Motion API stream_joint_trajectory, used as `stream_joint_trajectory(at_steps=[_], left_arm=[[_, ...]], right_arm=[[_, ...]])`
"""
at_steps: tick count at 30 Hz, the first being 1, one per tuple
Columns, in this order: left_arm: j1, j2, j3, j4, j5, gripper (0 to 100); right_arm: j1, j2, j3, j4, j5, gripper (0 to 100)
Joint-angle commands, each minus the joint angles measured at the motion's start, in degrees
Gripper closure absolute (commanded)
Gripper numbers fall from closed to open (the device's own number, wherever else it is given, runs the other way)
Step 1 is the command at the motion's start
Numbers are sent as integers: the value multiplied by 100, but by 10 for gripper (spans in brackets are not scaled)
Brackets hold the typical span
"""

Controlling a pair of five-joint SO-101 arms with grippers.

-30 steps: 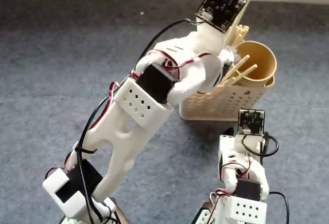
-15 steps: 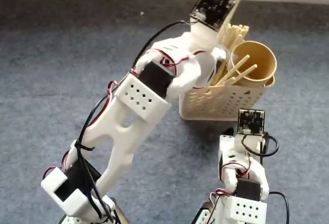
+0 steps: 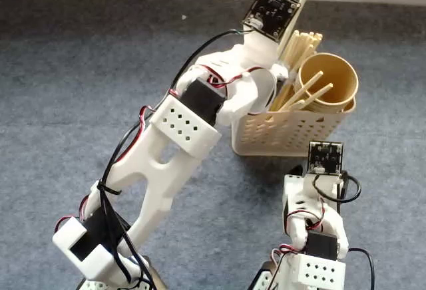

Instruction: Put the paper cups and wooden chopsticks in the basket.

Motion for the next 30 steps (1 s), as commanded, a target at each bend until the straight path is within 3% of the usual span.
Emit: stream_joint_trajectory(at_steps=[1, 9, 13, 17, 22, 27, 30], left_arm=[[-40, -92, 127, -97, -9, 848], [-84, -110, 110, -105, -35, 847], [-400, -391, -523, 44, -35, 847], [-998, -980, -1270, 668, -44, 847], [-1930, -1640, -1437, 1327, -44, 847], [-2993, -1938, -611, 2224, -35, 847], [-3591, -1947, 479, 2338, 0, 845]], right_arm=[[4, 13, 110, -119, 105, 663], [4, 13, 110, -119, 105, 663], [171, 13, 57, -119, 105, 663], [1147, 13, -207, -189, 26, 663], [1604, 66, -813, -163, -202, 663], [1754, 84, -2229, 426, -193, 663], [1719, 303, -3345, 708, -202, 663]])
